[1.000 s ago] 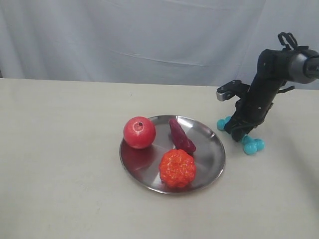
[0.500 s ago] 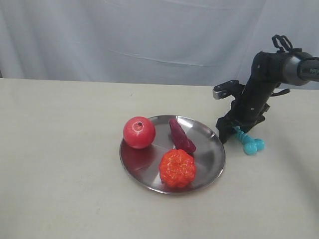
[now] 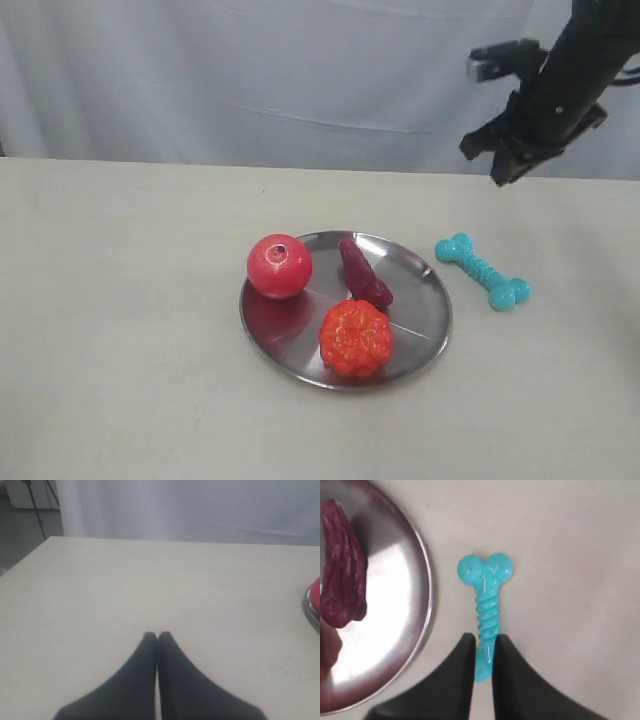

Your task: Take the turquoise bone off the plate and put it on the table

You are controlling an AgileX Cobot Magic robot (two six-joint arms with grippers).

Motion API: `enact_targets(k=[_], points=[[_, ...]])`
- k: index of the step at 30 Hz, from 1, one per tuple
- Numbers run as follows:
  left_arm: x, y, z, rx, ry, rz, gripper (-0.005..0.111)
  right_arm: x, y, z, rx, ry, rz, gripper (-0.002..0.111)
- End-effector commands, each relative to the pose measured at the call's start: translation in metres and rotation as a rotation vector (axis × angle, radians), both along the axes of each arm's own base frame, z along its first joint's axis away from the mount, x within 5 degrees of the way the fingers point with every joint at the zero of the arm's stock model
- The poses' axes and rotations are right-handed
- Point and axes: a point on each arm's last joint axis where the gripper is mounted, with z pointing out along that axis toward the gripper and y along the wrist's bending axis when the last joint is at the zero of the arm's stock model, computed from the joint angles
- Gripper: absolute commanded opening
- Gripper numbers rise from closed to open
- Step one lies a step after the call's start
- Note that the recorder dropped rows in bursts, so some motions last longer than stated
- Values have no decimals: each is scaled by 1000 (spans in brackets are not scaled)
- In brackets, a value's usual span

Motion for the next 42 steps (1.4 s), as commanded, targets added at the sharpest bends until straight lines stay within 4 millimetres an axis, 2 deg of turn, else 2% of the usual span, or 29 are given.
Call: enact_targets(k=[1,4,5,7,8,9,10,13,21,30,37,42], points=[[0,0,0,-8,-5,5,0,-37,24,65,-25,-201,7,0],[0,0,0,-8,-5,5,0,-80,41,95,-42,-450,-57,0],[0,0,0,-8,-5,5,0,-94,44,98,-43,-498,-67,0],[0,0,0,-8,-5,5,0,-137,53,104,-72,-674,-93,0],[0,0,0,-8,-5,5,0,-150,56,107,-80,-724,-98,0],[0,0,0,-8,-5,5,0,-175,62,114,-76,-825,-111,0],[0,0,0,-8,-5,5,0,-188,66,116,-64,-873,-123,0],[0,0,0,-8,-5,5,0,-249,81,121,-26,-1071,-161,0],[0,0,0,-8,-5,5,0,-337,103,117,29,-1327,-176,0],[0,0,0,-8,-5,5,0,-387,117,111,81,-1469,-165,0],[0,0,0,-8,-5,5,0,-411,123,113,83,-1565,-153,0],[0,0,0,-8,-5,5,0,-420,125,113,80,-1601,-145,0]])
